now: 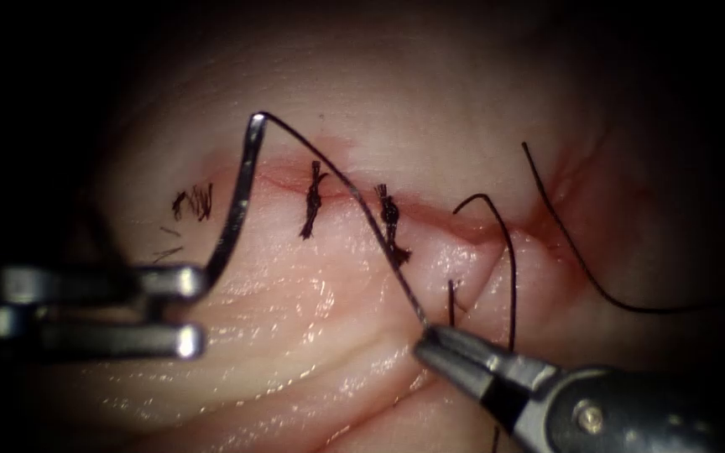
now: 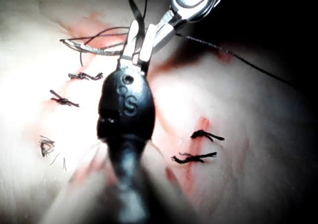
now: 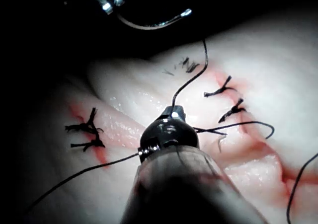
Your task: Wound Closure
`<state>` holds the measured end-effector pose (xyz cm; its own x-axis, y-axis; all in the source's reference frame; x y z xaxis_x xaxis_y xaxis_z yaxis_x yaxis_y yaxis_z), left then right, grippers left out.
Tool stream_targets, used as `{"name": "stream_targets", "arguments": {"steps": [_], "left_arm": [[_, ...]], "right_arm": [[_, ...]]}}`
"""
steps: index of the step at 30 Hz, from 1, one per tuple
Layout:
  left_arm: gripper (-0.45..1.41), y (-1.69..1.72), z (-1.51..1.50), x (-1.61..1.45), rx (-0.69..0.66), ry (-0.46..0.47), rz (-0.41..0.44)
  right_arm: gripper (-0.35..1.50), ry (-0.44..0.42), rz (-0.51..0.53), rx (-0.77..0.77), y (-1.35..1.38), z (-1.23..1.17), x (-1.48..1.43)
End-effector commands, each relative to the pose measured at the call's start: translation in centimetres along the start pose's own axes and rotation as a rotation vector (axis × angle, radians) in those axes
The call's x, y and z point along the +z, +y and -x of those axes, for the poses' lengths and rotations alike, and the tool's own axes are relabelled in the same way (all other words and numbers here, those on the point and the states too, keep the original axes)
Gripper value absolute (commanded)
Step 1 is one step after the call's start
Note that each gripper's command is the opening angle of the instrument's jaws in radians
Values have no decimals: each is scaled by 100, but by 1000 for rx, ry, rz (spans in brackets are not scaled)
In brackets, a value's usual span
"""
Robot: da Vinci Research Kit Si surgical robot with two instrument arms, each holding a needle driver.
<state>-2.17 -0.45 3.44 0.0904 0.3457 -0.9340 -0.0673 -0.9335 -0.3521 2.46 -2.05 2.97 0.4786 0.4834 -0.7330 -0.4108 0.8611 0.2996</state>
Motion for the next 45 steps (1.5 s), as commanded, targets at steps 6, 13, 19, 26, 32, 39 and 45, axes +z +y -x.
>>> {"name": "stream_targets", "arguments": {"steps": [6,13,19,26,32,39,45], "left_arm": [[-45,2,36,-4,24,21,-68],[-45,-1,32,-35,29,34,-177],[-45,-29,2,-112,124,-6,-380],[-45,-33,12,-115,153,-16,-401],[-45,-29,22,-99,146,3,-383],[-45,-28,22,-96,142,7,-380],[-45,-28,23,-94,142,7,-381]], "right_arm": [[-35,43,-59,39,-59,-26,20],[26,70,-74,-179,-60,-29,30],[128,133,6,-282,7,-4,0],[116,84,68,-352,34,13,12],[104,-10,73,-391,63,43,50],[19,-60,57,-415,66,61,68],[-35,-40,66,-413,60,51,59]]}}
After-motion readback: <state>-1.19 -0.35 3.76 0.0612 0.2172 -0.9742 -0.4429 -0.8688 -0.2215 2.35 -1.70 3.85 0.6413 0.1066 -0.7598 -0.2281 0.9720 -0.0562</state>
